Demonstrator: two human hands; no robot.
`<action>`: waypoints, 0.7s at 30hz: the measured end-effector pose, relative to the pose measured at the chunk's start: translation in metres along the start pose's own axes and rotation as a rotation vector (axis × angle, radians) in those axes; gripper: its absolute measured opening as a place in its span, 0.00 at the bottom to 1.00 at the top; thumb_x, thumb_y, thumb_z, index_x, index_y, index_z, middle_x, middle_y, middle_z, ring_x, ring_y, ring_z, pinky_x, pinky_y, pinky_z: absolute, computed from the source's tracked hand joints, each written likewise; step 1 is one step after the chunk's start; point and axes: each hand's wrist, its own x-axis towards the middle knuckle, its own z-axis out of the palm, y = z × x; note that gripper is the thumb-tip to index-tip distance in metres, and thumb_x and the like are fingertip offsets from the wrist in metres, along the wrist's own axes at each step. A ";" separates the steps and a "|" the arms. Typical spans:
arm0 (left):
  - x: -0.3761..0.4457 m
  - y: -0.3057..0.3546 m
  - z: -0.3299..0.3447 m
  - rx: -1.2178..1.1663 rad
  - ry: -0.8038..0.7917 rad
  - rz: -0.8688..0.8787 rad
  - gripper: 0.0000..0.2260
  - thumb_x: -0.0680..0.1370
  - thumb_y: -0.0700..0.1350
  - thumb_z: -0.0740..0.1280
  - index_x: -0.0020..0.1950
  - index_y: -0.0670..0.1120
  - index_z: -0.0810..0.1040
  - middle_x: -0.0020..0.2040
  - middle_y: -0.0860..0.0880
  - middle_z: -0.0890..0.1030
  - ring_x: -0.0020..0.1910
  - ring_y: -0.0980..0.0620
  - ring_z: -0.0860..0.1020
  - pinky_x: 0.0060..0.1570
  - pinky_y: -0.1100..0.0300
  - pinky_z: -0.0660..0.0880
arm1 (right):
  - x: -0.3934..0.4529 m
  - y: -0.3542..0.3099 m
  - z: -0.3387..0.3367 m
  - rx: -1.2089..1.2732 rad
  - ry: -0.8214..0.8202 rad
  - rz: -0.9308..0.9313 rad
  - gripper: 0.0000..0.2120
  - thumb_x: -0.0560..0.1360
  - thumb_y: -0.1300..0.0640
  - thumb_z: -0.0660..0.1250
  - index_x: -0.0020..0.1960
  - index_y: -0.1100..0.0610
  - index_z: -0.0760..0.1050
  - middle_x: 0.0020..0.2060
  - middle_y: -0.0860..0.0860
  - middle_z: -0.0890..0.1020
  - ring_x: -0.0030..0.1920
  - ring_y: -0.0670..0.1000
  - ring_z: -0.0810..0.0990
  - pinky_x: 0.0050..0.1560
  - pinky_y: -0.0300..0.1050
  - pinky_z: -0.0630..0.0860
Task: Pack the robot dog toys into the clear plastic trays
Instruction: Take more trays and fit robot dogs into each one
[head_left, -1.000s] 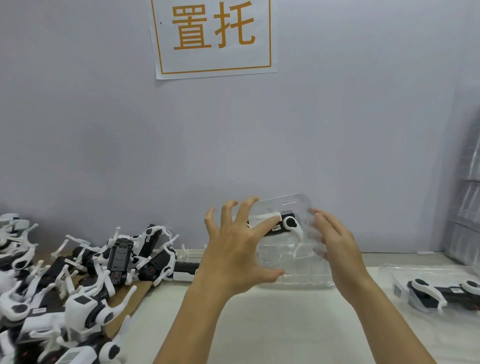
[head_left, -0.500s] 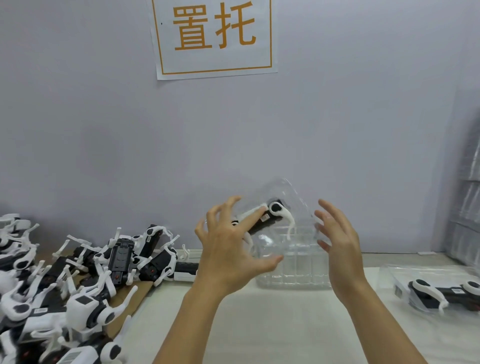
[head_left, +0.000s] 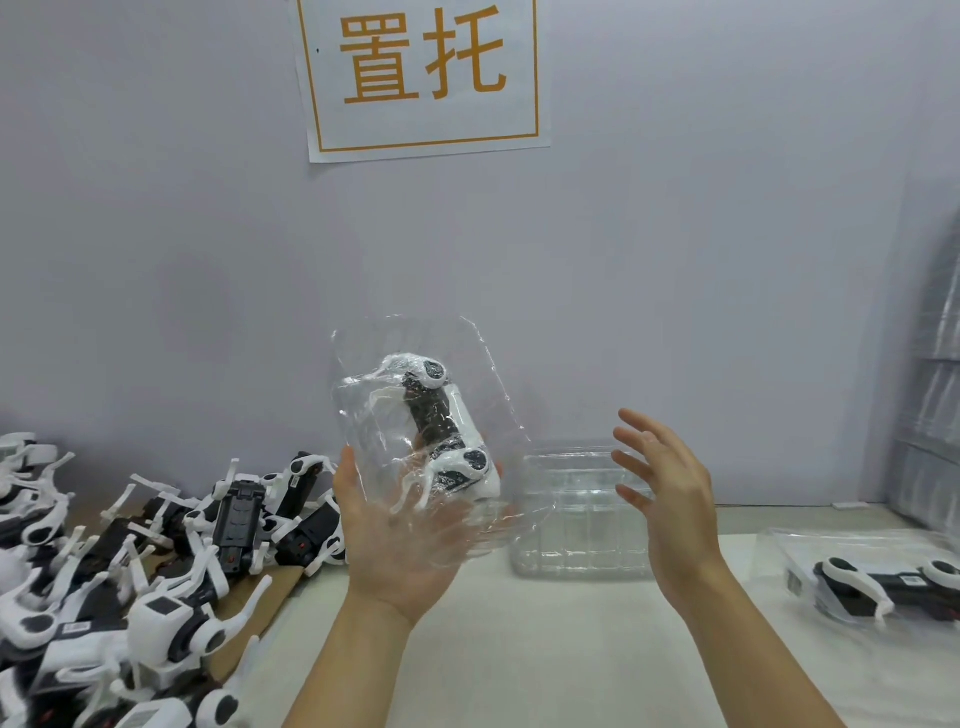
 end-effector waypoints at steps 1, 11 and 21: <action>0.000 0.000 0.000 -0.009 -0.020 -0.008 0.51 0.58 0.70 0.76 0.76 0.48 0.67 0.76 0.41 0.66 0.71 0.35 0.66 0.67 0.26 0.59 | 0.000 0.000 0.000 -0.003 -0.001 0.001 0.13 0.83 0.54 0.58 0.59 0.45 0.80 0.57 0.46 0.82 0.59 0.49 0.80 0.52 0.46 0.75; -0.012 0.015 0.008 0.784 -0.262 -0.001 0.30 0.59 0.69 0.76 0.58 0.60 0.84 0.57 0.56 0.84 0.56 0.58 0.82 0.45 0.56 0.81 | 0.004 -0.008 -0.007 -0.049 0.042 0.000 0.14 0.83 0.56 0.58 0.57 0.46 0.81 0.55 0.47 0.83 0.57 0.49 0.80 0.51 0.46 0.75; 0.000 -0.027 0.014 2.062 -0.351 -0.216 0.38 0.53 0.74 0.74 0.62 0.75 0.70 0.69 0.62 0.69 0.69 0.57 0.68 0.71 0.53 0.65 | 0.012 -0.023 -0.017 -0.117 0.140 -0.048 0.14 0.81 0.60 0.60 0.53 0.46 0.81 0.51 0.45 0.83 0.53 0.46 0.81 0.52 0.45 0.75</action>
